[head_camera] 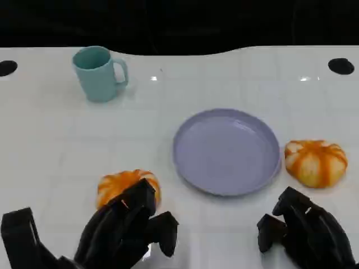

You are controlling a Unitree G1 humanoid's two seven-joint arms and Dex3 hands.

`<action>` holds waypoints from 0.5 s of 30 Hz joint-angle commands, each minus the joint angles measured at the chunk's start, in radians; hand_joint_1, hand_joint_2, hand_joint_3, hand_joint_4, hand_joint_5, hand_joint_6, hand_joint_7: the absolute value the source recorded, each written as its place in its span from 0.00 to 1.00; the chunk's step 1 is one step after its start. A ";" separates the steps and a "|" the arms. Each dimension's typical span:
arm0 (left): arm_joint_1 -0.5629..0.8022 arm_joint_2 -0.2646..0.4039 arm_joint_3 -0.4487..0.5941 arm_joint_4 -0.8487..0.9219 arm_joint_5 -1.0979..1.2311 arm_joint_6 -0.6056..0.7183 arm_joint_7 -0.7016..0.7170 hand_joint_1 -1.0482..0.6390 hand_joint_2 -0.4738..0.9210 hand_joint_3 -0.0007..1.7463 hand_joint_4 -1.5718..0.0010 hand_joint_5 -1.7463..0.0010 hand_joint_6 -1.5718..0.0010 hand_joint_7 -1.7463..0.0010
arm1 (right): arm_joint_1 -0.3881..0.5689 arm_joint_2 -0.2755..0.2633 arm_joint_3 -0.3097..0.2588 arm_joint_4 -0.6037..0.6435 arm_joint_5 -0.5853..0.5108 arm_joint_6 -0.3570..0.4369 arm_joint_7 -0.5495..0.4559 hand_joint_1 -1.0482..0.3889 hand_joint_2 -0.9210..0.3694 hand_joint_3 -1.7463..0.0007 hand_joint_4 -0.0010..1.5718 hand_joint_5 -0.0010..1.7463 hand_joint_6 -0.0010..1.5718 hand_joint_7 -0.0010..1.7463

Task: Grasp the bread from the table and place it into the plate.

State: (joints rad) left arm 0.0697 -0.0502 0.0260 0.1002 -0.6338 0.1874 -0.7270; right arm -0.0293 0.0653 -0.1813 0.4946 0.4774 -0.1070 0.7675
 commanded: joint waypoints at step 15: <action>0.006 -0.008 0.029 -0.029 0.012 -0.014 0.020 0.23 1.00 0.12 0.49 0.00 0.59 0.12 | 0.010 -0.005 -0.002 -0.001 0.003 -0.004 0.001 0.34 0.00 0.85 0.50 0.96 0.43 0.82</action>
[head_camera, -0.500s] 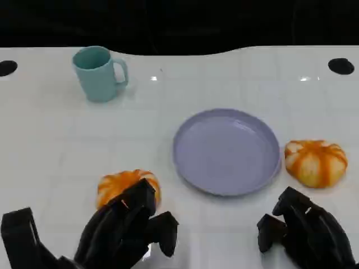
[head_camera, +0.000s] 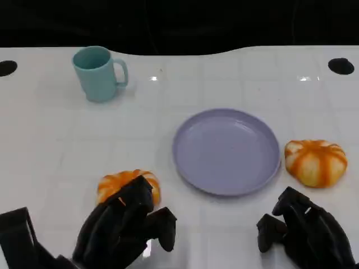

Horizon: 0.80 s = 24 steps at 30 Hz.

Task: Grasp the bread from the table and place it into the plate.

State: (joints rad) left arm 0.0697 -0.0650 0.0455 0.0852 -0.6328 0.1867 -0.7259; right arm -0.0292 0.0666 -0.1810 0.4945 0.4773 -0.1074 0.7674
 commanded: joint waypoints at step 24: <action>-0.078 0.457 -0.069 -0.292 1.224 -0.546 0.312 0.17 1.00 0.02 0.92 0.67 0.81 0.99 | 0.006 0.002 0.005 -0.001 -0.004 0.001 -0.012 0.35 0.00 0.84 0.50 0.94 0.43 0.81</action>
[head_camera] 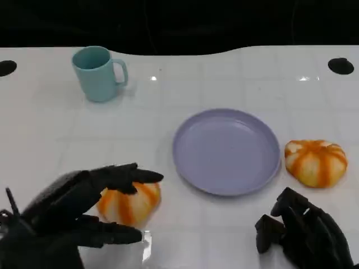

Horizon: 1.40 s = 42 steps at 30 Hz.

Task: Grasp the bread from the table and place it into the plate.

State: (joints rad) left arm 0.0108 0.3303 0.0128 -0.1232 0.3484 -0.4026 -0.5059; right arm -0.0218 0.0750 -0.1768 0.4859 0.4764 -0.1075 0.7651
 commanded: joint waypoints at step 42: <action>-0.458 0.039 -0.497 0.920 0.542 -0.090 1.057 0.47 0.80 0.59 0.44 0.00 0.56 0.01 | 0.017 -0.016 -0.007 -0.005 0.001 0.003 0.004 0.34 0.00 0.85 0.50 0.95 0.44 0.80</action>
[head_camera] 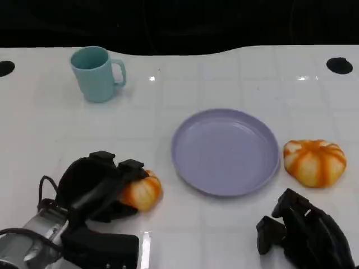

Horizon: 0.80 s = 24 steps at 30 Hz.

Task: Grasp the bread from the table and place it into the plate.

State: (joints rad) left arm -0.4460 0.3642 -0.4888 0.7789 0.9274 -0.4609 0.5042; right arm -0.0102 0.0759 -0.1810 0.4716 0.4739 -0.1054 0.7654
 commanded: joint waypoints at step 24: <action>-0.084 -0.163 0.099 -0.225 -0.241 0.051 -0.060 0.49 0.61 0.69 0.43 0.00 0.56 0.00 | 0.001 -0.021 -0.005 0.012 0.003 0.015 -0.006 0.34 0.00 0.85 0.50 0.95 0.43 0.82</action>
State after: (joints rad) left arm -0.4793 0.2074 -0.3672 0.5192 0.6813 -0.3743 0.4703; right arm -0.0190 0.0692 -0.1832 0.4791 0.4774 -0.0970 0.7669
